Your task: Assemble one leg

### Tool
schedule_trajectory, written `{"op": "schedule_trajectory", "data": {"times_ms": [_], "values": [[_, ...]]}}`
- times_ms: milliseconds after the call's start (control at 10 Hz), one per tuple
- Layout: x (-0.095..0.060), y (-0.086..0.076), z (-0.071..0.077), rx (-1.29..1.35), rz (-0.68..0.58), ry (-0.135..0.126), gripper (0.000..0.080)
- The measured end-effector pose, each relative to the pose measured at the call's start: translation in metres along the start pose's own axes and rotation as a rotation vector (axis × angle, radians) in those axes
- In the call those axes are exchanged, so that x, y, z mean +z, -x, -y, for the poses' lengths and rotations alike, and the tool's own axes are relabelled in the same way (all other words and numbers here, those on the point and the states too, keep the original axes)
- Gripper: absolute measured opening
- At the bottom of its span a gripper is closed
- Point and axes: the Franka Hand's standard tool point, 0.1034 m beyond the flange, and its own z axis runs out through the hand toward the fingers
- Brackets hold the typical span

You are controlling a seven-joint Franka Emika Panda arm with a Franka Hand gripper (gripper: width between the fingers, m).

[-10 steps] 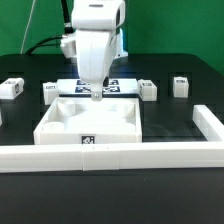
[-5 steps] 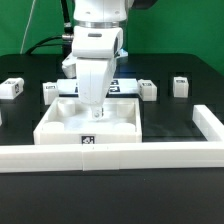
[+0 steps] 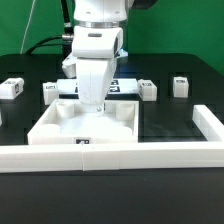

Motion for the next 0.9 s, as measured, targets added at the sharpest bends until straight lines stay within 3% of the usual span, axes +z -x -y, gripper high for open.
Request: {"op": "schedule_trajectory", "data": {"times_ms": [100, 200, 900], "values": [[-0.0007, -0.0002, -0.0008, 0.000, -0.001, 0.003, 0.0108], [-0.0008, -0.0002, -0.0009, 0.000, -0.001, 0.003, 0.0059], [-0.0009, -0.0018, -0.0008, -0.009, 0.001, 0.004, 0.0061]]}}
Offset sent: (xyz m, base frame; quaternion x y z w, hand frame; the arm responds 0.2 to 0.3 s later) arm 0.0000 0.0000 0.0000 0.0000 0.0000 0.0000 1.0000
